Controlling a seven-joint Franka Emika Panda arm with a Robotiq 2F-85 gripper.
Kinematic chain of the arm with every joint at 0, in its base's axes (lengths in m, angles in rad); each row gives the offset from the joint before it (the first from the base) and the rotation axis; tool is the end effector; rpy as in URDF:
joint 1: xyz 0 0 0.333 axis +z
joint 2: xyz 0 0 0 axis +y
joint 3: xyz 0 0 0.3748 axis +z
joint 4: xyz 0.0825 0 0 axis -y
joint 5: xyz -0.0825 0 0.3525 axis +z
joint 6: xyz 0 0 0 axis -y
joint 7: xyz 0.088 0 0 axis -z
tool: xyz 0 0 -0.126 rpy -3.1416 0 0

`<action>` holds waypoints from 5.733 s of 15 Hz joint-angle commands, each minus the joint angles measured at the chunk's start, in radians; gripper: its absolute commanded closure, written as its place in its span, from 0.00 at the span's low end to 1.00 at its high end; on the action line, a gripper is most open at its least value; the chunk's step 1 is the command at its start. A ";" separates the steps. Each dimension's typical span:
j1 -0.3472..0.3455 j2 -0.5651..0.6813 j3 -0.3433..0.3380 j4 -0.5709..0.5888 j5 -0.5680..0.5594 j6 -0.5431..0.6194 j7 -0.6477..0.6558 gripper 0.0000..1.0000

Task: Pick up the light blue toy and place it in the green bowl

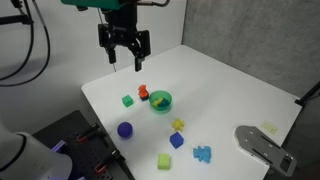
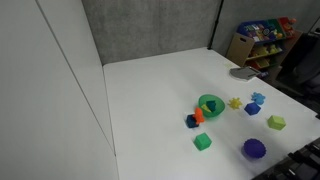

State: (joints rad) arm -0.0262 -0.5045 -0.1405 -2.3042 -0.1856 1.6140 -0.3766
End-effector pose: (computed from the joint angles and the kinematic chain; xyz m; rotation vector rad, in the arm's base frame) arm 0.3085 -0.0848 0.5599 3.0351 0.3957 -0.3258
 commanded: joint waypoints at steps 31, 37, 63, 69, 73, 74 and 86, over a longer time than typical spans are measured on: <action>-0.230 0.809 -0.108 0.181 0.179 0.841 0.333 0.00; -0.225 0.950 -0.137 0.222 0.167 0.977 0.450 0.00; -0.347 1.298 -0.087 0.381 0.304 1.204 0.451 0.00; -0.369 1.375 -0.046 0.426 0.343 1.244 0.451 0.00; -0.359 1.410 -0.043 0.439 0.357 1.262 0.465 0.00; -0.357 1.417 -0.042 0.440 0.359 1.268 0.467 0.00; -0.306 1.407 -0.050 0.388 0.348 1.345 0.467 0.64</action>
State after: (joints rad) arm -0.3532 0.9484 -0.1871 -1.8873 0.1617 2.9537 0.0765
